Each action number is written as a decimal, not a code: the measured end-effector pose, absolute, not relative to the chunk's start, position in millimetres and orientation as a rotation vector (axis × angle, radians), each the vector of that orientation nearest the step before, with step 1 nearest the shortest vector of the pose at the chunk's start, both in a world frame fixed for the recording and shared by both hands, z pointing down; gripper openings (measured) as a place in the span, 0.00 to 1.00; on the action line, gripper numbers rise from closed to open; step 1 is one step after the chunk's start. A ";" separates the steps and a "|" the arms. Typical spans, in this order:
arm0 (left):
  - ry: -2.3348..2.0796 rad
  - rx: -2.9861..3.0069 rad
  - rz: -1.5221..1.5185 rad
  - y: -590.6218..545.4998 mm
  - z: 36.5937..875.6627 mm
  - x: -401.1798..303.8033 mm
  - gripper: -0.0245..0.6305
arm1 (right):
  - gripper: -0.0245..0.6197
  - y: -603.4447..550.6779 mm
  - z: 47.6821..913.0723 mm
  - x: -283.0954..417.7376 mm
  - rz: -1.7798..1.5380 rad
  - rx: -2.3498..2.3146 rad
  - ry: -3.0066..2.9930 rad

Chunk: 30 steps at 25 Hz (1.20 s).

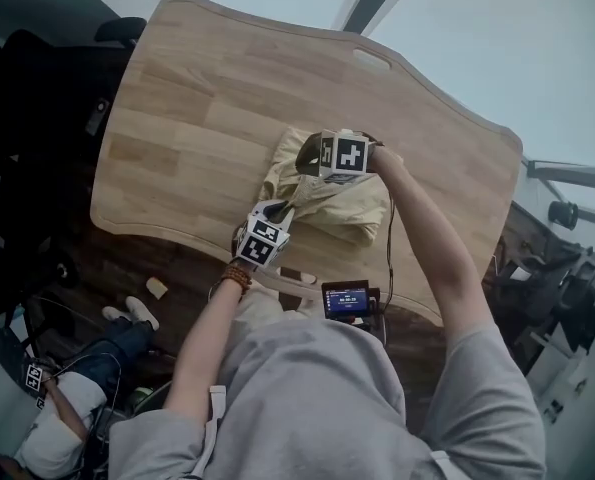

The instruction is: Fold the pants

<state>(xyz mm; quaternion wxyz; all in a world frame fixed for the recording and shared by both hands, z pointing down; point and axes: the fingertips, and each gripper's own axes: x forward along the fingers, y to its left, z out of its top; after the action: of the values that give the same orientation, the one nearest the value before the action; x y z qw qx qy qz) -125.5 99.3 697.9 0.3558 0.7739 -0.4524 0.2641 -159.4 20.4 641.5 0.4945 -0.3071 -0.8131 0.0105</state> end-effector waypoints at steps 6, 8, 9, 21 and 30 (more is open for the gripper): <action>-1.155 1.961 0.520 101.9 688.0 -137.0 0.12 | 0.22 30.6 710.9 -125.7 0.038 -0.726 -1.741; -1.140 1.965 0.485 101.5 684.1 -139.6 0.12 | 0.09 29.2 706.6 -129.3 0.022 -0.706 -1.772; -1.129 1.970 0.470 101.3 682.8 -141.0 0.12 | 0.09 27.0 696.0 -133.3 -0.010 -0.711 -1.802; -1.300 1.599 0.298 83.3 698.2 -220.2 0.24 | 0.10 -75.3 678.5 -213.0 -0.141 0.006 -2.118; -1.242 1.807 0.409 90.8 660.0 -247.2 0.32 | 0.10 60.2 618.7 -38.2 -0.106 0.105 -2.185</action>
<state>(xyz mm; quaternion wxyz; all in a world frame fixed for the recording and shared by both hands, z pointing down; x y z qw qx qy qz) -247.2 90.8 660.0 0.4399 0.7275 -0.5001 0.1646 -38.2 60.2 618.7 0.4582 0.0426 -0.8868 -0.0430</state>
